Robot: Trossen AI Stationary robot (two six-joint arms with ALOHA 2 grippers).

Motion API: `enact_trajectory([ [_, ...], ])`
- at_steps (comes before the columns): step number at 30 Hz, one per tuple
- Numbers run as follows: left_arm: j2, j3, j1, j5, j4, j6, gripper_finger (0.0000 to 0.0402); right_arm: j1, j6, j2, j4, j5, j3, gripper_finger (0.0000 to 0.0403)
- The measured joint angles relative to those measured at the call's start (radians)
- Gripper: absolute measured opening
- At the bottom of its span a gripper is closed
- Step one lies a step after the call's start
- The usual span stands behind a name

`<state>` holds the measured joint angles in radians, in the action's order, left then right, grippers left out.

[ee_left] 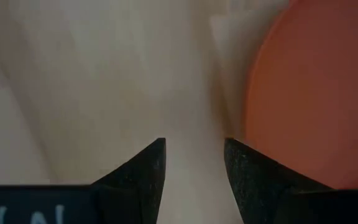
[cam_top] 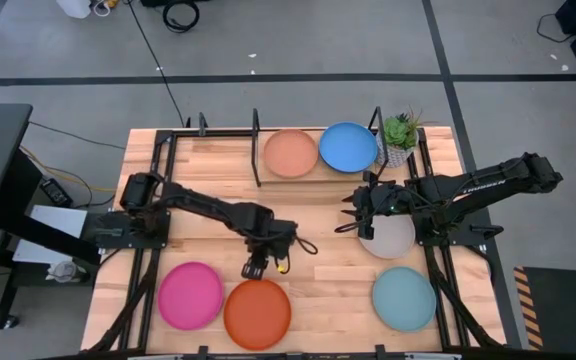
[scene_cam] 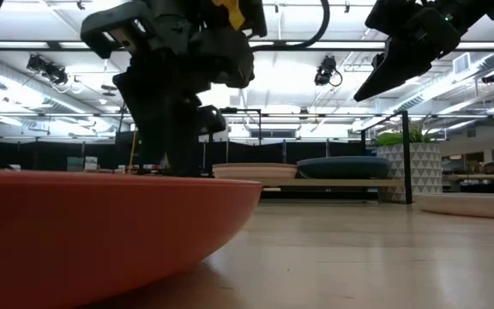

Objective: Place and stack plates onto a shelf
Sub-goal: Stack the orange plate on top of the blue plate on the shelf

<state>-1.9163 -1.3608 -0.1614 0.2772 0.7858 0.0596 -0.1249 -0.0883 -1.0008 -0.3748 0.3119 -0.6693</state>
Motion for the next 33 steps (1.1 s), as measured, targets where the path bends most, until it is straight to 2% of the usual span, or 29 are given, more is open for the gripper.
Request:
enact_trajectory([
  [4,0.000,0.038,-0.017,0.049,-0.074,-0.059,0.0171,0.000,0.009,0.000,0.005,0.000,0.000,0.0142],
  [13,0.000,0.113,-0.027,0.084,-0.158,-0.180,0.0171,0.000,0.020,0.000,0.005,0.000,0.000,0.0142],
  [24,0.000,0.118,-0.097,0.087,-0.165,-0.234,0.0171,0.001,0.020,0.000,0.006,0.000,0.000,0.0142],
  [33,0.053,0.115,-0.099,0.092,-0.155,-0.240,0.0171,0.001,0.020,0.000,0.011,0.001,0.000,0.0142],
])
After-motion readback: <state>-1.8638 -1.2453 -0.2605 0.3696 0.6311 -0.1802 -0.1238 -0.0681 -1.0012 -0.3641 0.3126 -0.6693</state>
